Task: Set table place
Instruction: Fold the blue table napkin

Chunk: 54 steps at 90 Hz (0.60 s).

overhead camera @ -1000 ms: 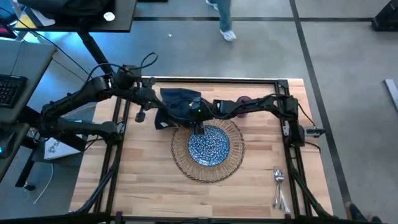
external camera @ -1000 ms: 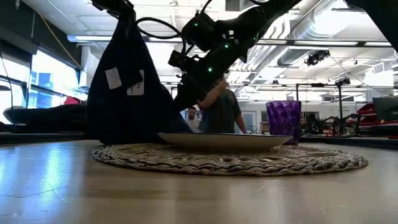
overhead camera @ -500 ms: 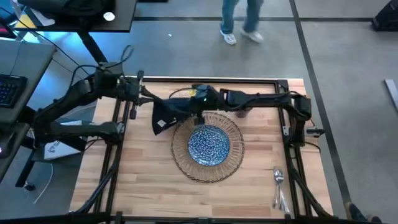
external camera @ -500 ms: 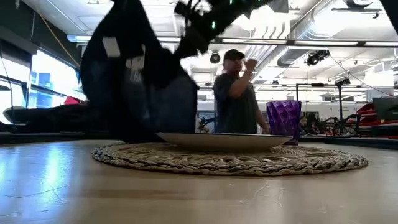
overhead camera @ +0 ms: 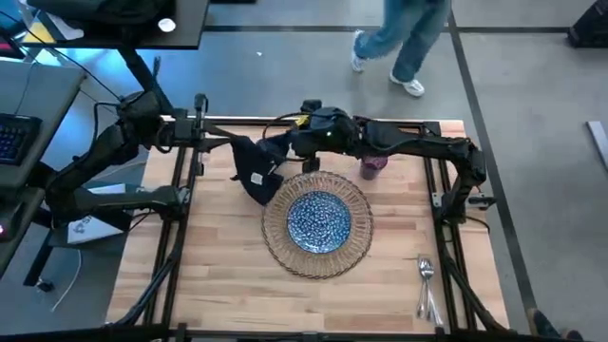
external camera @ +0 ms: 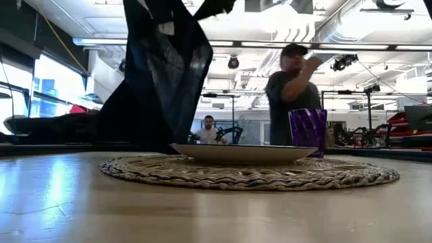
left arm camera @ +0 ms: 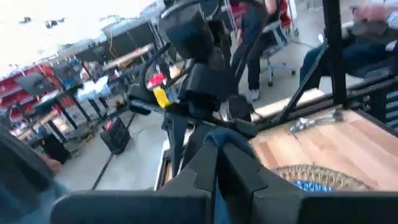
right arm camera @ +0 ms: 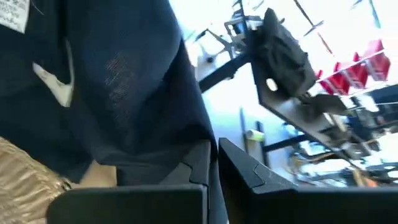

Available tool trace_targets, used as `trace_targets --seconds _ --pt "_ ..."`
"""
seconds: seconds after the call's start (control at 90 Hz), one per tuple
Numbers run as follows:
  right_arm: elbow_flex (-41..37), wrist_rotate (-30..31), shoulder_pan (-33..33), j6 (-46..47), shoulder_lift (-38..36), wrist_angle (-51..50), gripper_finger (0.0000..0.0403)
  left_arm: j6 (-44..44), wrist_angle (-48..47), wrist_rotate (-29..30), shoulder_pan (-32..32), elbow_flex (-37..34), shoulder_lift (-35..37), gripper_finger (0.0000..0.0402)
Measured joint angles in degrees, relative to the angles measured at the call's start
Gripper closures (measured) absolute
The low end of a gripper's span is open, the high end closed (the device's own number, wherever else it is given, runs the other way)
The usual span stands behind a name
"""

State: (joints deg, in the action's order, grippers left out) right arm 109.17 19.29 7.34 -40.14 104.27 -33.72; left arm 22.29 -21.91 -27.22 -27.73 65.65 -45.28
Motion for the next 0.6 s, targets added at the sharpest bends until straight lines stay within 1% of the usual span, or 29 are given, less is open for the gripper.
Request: trace_targets --seconds 0.089,0.144,0.289,0.378,0.433,0.522,0.556,0.6 --pt "2.6 0.1 0.4 0.0 0.1 -3.5 0.0403 -5.7 4.2 -2.8 0.0 0.0 0.0 0.0402" --pt "3.7 0.1 0.5 0.2 -0.2 -5.1 0.0403 -8.7 5.0 -4.5 0.0 0.0 -0.1 0.0402" --pt "4.8 0.2 0.5 1.2 -1.8 -10.7 0.0403 -14.8 3.0 -5.5 0.0 0.2 0.0 0.0402" --pt "4.9 -0.1 0.4 2.8 -3.4 -12.6 0.0403 -17.4 2.9 -8.9 0.0 1.7 0.0 0.0402" --pt "4.9 -2.4 0.4 5.1 -4.0 -13.2 0.0403 -18.2 3.9 -11.2 0.0 2.6 -0.1 0.0402" --pt "4.8 -9.5 0.4 8.9 -4.2 -14.2 0.0403 -19.0 4.3 -11.5 0.0 3.4 -0.6 0.0402" --pt "4.4 -10.5 0.4 10.0 -4.2 -14.5 0.0403 -19.1 3.8 -11.3 -0.1 3.5 -0.9 0.0402" --pt "3.7 -10.3 0.2 11.2 -4.2 -15.5 0.0403 -19.1 2.5 -11.0 -0.2 3.4 -1.3 0.0402"
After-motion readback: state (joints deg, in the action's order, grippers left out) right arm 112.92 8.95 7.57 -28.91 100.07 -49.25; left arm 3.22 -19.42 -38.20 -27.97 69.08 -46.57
